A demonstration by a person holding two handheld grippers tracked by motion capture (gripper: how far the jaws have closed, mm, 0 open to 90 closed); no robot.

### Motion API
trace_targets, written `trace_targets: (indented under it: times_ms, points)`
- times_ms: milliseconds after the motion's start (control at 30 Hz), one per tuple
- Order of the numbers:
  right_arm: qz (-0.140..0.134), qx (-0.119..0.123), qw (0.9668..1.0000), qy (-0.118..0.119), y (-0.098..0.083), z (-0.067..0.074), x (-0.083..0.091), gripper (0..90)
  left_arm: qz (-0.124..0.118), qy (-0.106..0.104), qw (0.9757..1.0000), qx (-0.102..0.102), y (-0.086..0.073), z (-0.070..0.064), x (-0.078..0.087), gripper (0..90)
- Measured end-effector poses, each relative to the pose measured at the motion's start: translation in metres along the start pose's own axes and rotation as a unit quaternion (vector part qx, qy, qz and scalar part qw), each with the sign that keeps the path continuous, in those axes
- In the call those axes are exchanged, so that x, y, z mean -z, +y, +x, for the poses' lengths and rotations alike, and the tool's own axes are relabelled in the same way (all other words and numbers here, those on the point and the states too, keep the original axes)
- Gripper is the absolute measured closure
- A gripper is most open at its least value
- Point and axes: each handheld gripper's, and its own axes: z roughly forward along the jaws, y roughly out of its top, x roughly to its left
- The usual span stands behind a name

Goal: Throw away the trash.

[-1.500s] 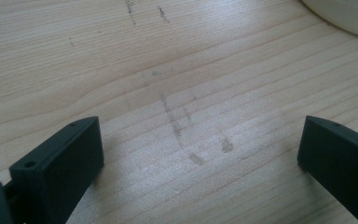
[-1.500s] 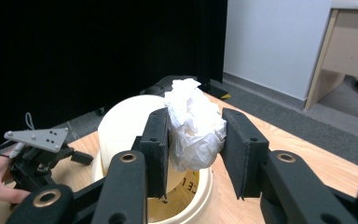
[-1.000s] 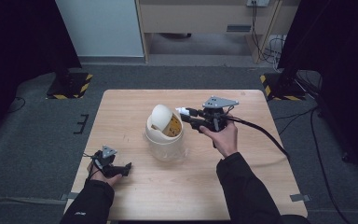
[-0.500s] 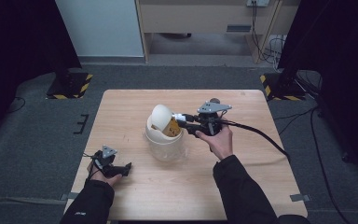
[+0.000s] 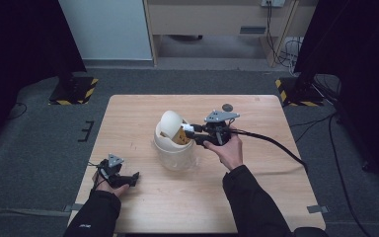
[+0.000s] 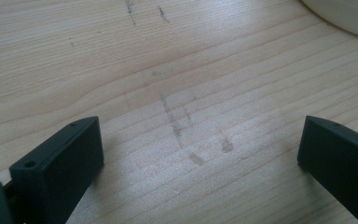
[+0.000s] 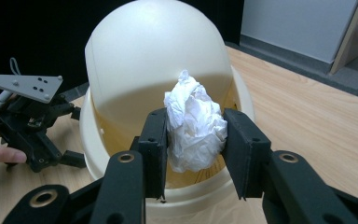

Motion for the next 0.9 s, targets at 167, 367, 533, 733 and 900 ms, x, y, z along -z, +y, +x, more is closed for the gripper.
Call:
trace_targets:
  times_ms: [167, 367, 533, 733, 900]
  points:
    - [0.007, -0.002, 1.0, 0.004, 0.0, 0.001, -0.002, 59.5, 0.0, 0.0, 1.0, 0.0, 0.0, 0.0, 0.0, 0.0]
    - [0.008, -0.004, 0.9999, 0.005, 0.0, 0.001, -0.003, 54.1, 0.0, 0.0, 1.0, 0.0, 0.0, 0.0, 0.0, 0.0]
    - [0.012, -0.002, 0.9999, 0.006, 0.001, 0.0, -0.001, 50.4, 0.0, 0.0, 1.0, 0.0, 0.0, 0.0, 0.0, 0.0]
    - [0.001, 0.002, 1.0, 0.001, 0.002, 0.001, 0.002, 48.7, 0.0, 0.0, 1.0, -0.001, 0.0, 0.0, 0.0, 0.0]
    - [-0.026, -0.001, 0.9996, -0.015, 0.008, -0.004, 0.016, 48.7, 0.0, 0.0, 1.0, 0.0, 0.0, 0.0, 0.0, 0.0]
